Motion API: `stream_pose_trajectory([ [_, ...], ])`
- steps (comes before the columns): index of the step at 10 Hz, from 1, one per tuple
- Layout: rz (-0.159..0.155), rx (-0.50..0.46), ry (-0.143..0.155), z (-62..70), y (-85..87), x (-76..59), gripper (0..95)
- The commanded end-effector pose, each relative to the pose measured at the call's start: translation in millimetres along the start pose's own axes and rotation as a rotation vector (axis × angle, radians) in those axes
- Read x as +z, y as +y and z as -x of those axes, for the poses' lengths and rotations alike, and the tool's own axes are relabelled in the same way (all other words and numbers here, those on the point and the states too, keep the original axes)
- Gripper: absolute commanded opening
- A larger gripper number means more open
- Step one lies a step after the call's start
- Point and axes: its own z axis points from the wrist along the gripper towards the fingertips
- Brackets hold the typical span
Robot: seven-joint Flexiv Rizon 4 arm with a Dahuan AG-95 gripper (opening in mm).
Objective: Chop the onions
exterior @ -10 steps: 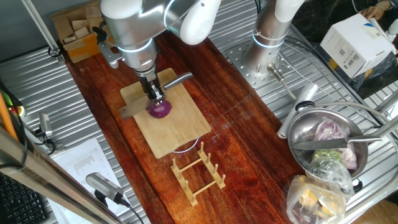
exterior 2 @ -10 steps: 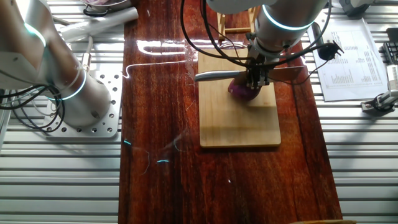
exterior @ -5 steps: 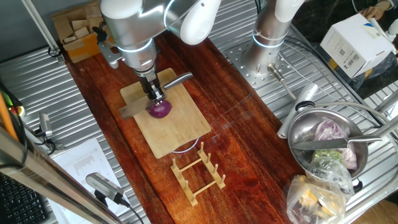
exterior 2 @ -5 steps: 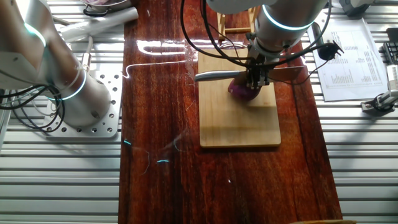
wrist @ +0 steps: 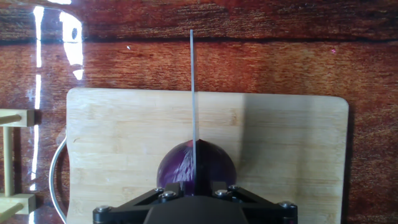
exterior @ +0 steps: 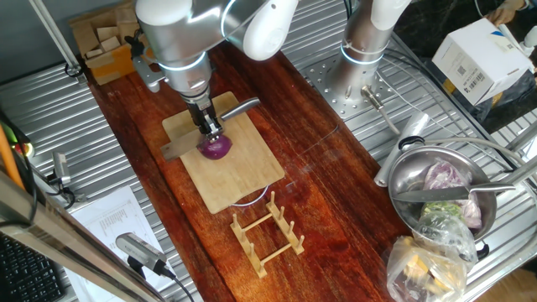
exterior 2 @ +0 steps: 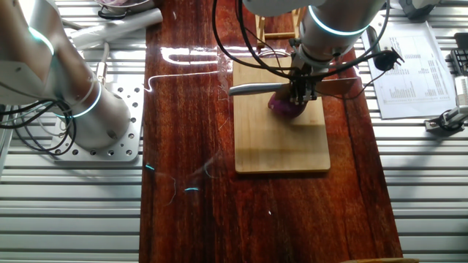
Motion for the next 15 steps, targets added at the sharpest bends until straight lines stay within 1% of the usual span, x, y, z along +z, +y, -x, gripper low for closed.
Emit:
stream_pose_trajectory([
  [1,0.0,-0.025,0.011,-14.7,0.0,-37.5,19.0],
  [2,0.005,-0.024,0.01,-14.7,0.0,-37.5,38.0],
  [11,0.006,-0.031,0.008,-15.6,0.0,-35.1,38.0],
  [14,0.007,-0.03,0.007,-19.2,0.5,-34.5,38.0],
  [15,0.013,-0.033,0.001,-22.4,0.5,-35.3,19.0],
])
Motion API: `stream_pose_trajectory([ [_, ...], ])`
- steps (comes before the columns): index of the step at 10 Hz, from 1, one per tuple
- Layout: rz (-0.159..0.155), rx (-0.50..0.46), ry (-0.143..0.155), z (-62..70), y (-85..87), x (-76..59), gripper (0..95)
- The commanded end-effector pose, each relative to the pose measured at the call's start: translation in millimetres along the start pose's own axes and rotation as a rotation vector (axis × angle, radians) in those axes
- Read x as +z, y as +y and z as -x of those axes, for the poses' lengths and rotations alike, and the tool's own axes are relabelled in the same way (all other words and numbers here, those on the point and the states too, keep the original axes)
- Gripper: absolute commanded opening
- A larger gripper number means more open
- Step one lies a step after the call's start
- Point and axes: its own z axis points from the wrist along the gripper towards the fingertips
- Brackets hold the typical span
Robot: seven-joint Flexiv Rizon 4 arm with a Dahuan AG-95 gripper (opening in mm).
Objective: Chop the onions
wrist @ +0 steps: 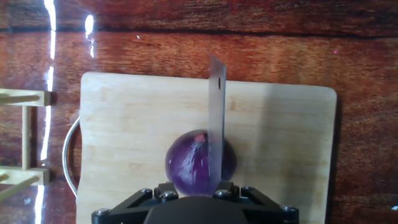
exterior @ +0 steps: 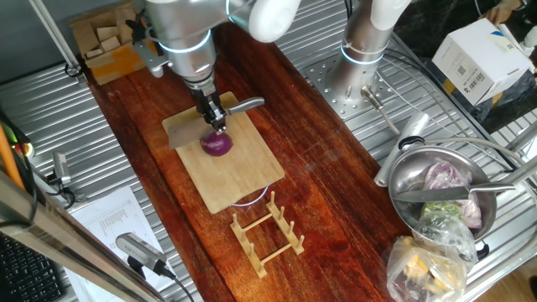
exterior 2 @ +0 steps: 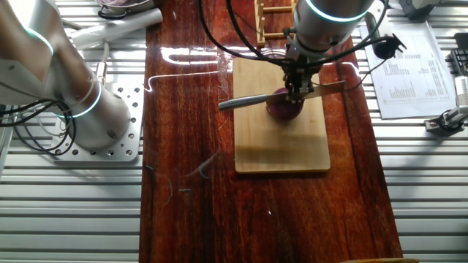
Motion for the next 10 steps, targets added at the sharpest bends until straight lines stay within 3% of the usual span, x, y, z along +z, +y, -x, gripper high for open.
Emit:
stream_pose_trajectory([
  [1,0.006,-0.004,-0.01,-3.3,-0.9,-1.6,19.0],
  [5,0.023,-0.021,-0.032,-12.5,-5.9,-9.1,19.0],
  [9,0.041,-0.025,-0.059,-11.8,-6.3,-9.1,19.0],
  [10,0.042,-0.035,-0.072,-10.1,-6.9,-8.5,0.0],
])
